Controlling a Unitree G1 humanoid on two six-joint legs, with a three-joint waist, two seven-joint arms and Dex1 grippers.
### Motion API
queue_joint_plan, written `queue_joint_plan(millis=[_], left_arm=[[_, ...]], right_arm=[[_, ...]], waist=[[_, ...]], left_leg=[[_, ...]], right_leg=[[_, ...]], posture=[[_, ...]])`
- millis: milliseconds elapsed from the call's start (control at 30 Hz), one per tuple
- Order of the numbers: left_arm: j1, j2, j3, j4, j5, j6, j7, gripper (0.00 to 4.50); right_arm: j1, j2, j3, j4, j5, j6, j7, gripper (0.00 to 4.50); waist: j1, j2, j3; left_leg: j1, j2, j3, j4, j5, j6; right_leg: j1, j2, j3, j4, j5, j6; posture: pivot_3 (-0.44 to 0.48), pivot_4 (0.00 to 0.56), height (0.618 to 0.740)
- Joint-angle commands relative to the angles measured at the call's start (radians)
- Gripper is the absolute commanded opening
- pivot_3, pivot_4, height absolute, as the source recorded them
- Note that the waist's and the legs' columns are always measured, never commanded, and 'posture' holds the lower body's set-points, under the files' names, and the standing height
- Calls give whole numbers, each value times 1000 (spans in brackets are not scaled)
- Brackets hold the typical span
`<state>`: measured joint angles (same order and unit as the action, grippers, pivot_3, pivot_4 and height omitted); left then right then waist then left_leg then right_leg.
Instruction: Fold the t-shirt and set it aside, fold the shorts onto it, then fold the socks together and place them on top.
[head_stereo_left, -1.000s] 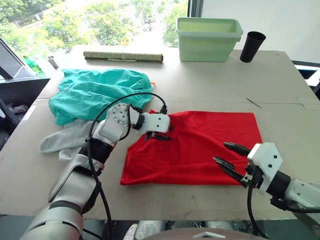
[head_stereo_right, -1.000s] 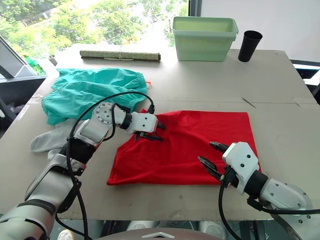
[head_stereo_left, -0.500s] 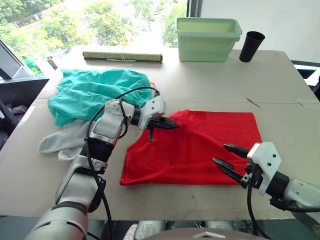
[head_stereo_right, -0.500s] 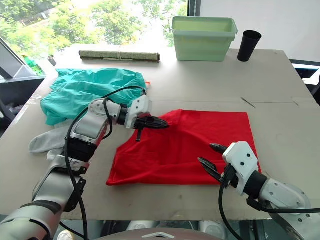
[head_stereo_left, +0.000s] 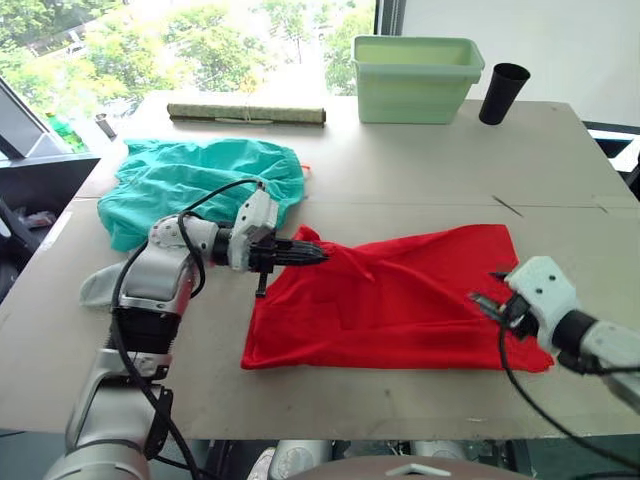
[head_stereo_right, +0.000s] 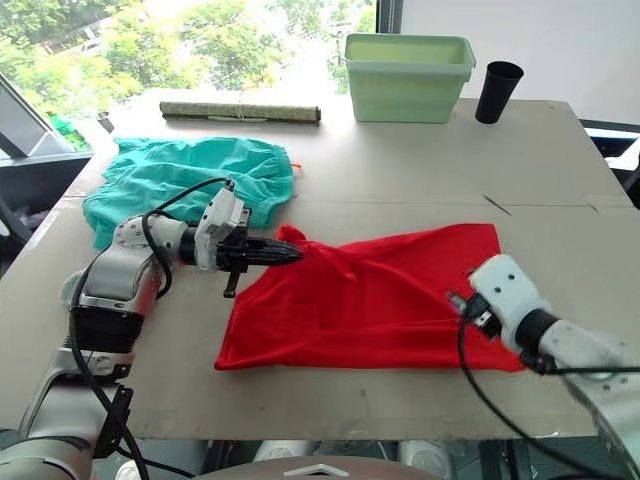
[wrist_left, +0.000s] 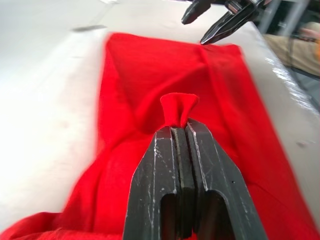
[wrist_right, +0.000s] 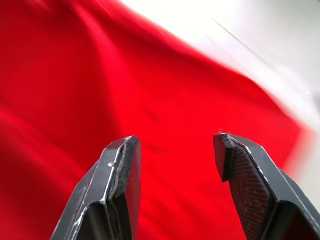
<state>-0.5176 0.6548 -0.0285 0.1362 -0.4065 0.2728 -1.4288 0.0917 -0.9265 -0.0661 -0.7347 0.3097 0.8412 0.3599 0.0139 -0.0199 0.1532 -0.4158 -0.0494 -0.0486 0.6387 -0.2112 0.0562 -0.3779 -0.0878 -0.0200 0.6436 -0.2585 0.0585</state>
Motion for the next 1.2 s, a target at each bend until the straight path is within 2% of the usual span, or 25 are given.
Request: queue_joint_plan(millis=[33, 167, 300, 367, 433, 467, 500, 800, 1067, 1200], left_arm=[[9, 4, 56, -40, -32, -18, 41, 27], [31, -14, 101, -59, -60, -13, 105, 27], [69, -12, 138, -107, -117, 11, 113, 27], [103, 6, 151, -140, -150, 27, 94, 0], [139, 28, 156, -169, -174, 44, 69, 0], [151, 35, 157, -176, -179, 44, 65, 0], [165, 43, 160, -183, -185, 49, 60, 0], [204, 60, 182, -167, -184, 14, 56, 0], [335, 128, 125, -272, -203, 14, -85, 0], [347, 133, 152, -256, -204, 18, -61, 0]], right_arm=[[-101, -8, 52, 83, -83, 116, -51, 2472], [-241, -37, 209, 193, -204, 100, -33, 2472], [-337, 9, 214, 237, -192, 115, 16, 2472], [-366, 37, 208, 252, -193, 122, 21, 2987], [-381, 48, 206, 263, -209, 121, 20, 3691], [-383, 49, 204, 265, -213, 121, 24, 4193], [-384, 58, 193, 266, -206, 122, 30, 4420], [-420, 25, 216, 337, -239, 56, 106, 4420], [-527, -15, 319, 507, -360, -102, 203, 4420], [-529, -17, 327, 527, -395, -139, 237, 4420]], waist=[[0, 0, 0], [-1, 0, 0], [-3, 1, 1], [-3, 1, 0], [-2, 1, 0], [-2, 1, 1], [-1, 1, 1], [-1, 2, 1], [-15, 3, 1], [-12, 3, 2]], left_leg=[[0, 0, 0, 0, 0, 0], [0, 0, 0, -2, 0, 0], [-1, 0, 1, -3, 0, 0], [-1, 0, 1, -3, 0, 0], [0, 0, 0, -3, 0, 0], [0, 0, 0, -3, 0, 0], [0, 0, 0, -3, 0, 0], [0, -1, 0, -3, 0, 0], [0, 0, 2, -5, 0, 0], [0, 0, 1, -5, 0, 0]], right_leg=[[0, 0, 0, 0, 0, 0], [-1, 0, 0, 0, 0, 0], [-1, 0, 1, -1, 0, 1], [-1, 0, 1, -1, 0, 1], [-1, -1, 1, -1, 1, 1], [-1, 0, 1, -1, 1, 1], [-1, -1, 1, -1, 1, 0], [-2, -1, 1, -1, 0, 0], [-3, -1, 2, -1, 0, 0], [-3, -2, 2, -2, 0, 0]], posture=[[0, 150, 731], [0, 150, 731], [0, 150, 731], [0, 150, 731], [0, 150, 731], [0, 150, 731], [0, 150, 731], [0, 150, 731], [0, 150, 731], [0, 150, 731]])
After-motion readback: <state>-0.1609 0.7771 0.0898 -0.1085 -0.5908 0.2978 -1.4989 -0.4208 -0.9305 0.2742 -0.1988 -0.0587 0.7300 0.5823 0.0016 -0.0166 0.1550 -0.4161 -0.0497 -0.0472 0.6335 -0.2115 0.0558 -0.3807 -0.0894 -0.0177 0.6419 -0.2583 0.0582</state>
